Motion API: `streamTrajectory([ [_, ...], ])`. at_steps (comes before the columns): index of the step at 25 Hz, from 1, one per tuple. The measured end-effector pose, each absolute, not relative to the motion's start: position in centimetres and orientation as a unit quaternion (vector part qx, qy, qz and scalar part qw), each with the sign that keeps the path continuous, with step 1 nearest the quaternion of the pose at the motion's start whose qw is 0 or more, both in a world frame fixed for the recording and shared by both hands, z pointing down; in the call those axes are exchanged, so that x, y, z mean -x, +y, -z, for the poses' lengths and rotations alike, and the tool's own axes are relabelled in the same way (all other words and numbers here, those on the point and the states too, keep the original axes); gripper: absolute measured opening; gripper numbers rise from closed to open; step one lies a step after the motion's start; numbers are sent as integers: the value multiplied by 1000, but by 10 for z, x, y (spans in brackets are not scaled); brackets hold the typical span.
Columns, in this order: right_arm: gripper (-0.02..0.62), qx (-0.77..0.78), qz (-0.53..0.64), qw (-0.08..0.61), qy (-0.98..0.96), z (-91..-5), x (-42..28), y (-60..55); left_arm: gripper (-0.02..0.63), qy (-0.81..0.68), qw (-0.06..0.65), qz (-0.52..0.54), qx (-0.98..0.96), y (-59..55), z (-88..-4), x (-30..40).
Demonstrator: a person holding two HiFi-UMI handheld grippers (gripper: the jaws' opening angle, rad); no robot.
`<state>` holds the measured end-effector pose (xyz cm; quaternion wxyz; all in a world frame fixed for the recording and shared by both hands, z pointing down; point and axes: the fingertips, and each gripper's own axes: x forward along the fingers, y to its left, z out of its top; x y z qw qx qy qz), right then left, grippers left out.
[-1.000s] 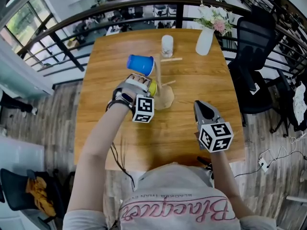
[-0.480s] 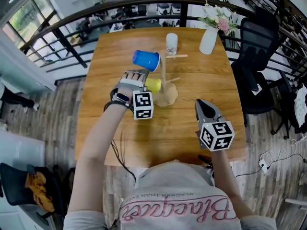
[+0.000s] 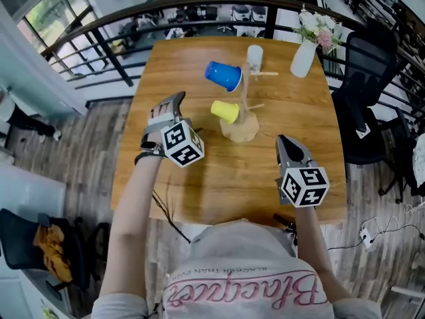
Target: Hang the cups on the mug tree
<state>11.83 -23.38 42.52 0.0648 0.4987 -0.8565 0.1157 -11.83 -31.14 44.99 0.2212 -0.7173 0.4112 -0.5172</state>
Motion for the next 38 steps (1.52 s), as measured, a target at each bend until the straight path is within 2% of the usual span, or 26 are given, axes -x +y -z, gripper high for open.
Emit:
streamTrajectory([
  [3, 2, -499, -114, 61, -857, -422, -114, -234, 539, 468, 172, 450, 741, -304, -433, 135],
  [7, 2, -499, -110, 58, -858, -418, -108, -234, 448, 543, 98, 336, 763, -293, -415, 157],
  [13, 2, -501, -100, 58, -858, -412, -104, -233, 232, 629, 6, 154, 762, -264, -401, 192],
  [16, 2, -502, -99, 59, -857, -412, -103, -231, 141, 660, -9, 93, 745, -252, -395, 207],
  [19, 2, -501, -99, 62, -858, -413, -99, -229, 15, 677, -11, 56, 733, -243, -391, 216],
  [31, 2, -493, -115, 96, -857, -435, -84, -213, 15, 685, -53, 43, 726, -230, -442, 223],
  [38, 2, -491, -126, 118, -854, -449, -81, -207, 149, 695, -78, 39, 714, -225, -487, 226],
])
